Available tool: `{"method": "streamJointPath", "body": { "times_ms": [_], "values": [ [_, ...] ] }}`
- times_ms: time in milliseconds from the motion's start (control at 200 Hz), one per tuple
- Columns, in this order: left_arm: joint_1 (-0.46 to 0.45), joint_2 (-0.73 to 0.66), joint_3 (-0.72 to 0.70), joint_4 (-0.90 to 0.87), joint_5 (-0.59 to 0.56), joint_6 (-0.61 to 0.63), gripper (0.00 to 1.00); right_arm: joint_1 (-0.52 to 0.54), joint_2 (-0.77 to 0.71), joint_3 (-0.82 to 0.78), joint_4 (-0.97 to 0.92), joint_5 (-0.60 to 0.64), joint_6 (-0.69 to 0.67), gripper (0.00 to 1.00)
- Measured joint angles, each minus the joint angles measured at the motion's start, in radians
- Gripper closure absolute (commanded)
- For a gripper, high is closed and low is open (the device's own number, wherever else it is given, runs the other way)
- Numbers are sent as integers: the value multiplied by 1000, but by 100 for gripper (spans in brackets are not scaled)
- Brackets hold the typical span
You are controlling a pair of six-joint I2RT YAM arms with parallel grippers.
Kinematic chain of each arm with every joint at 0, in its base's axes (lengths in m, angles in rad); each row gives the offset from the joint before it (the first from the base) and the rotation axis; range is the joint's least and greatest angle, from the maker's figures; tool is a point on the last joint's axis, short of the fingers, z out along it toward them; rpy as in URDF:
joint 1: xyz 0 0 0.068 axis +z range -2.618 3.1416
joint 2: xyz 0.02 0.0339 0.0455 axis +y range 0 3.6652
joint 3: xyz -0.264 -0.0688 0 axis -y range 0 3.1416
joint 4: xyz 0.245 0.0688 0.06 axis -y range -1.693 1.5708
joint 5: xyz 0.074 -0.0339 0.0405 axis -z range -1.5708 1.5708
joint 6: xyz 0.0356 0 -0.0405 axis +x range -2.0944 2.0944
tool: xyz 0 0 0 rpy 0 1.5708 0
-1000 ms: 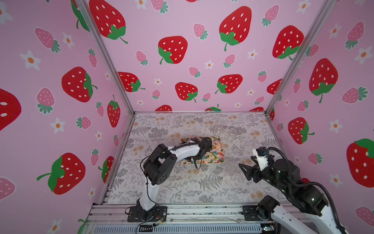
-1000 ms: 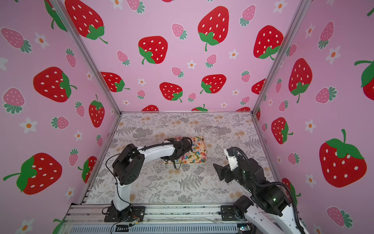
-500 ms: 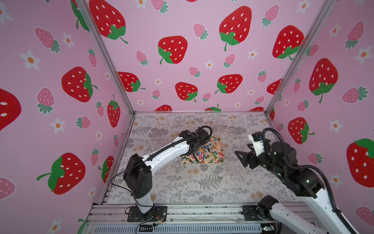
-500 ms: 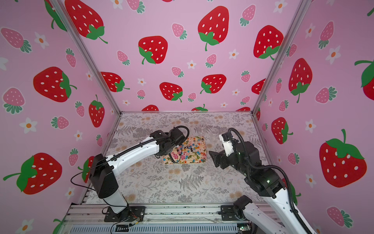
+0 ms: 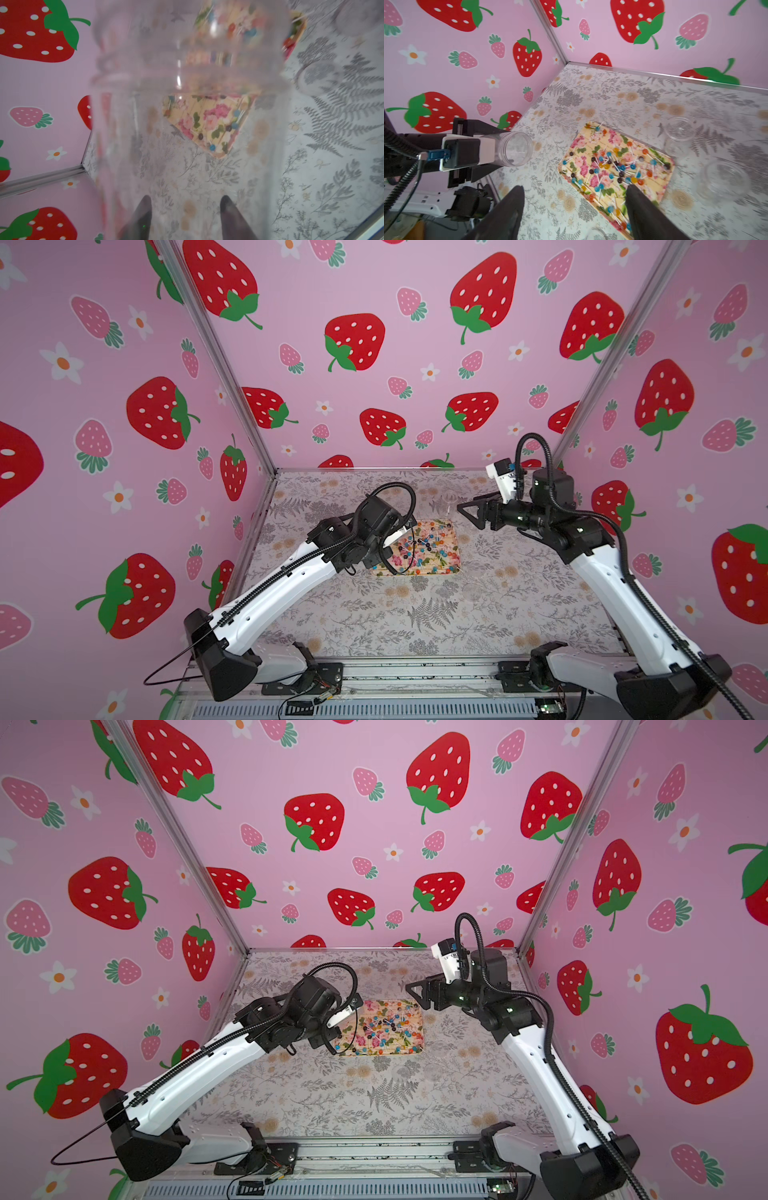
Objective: Pour the candies out of the jar
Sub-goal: Place the jar at the center of the board.
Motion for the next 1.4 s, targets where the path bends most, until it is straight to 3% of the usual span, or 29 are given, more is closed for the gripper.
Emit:
{"method": "streamJointPath", "body": {
  "times_ms": [255,420,580,1246,1396],
  "values": [
    [40,-24,-77,155,266,-65,51,23,171,50,32,-208,55,31],
    [76,-41,-119,243,409,-99,50,54,194,54,34,-277,57,40],
    [93,-42,-121,295,490,-109,50,76,210,55,35,-314,56,44],
    [98,-19,-130,309,551,-101,50,125,270,98,22,-356,36,57],
    [98,-18,-130,308,553,-94,49,134,285,102,-3,-351,16,65]
  ]
}}
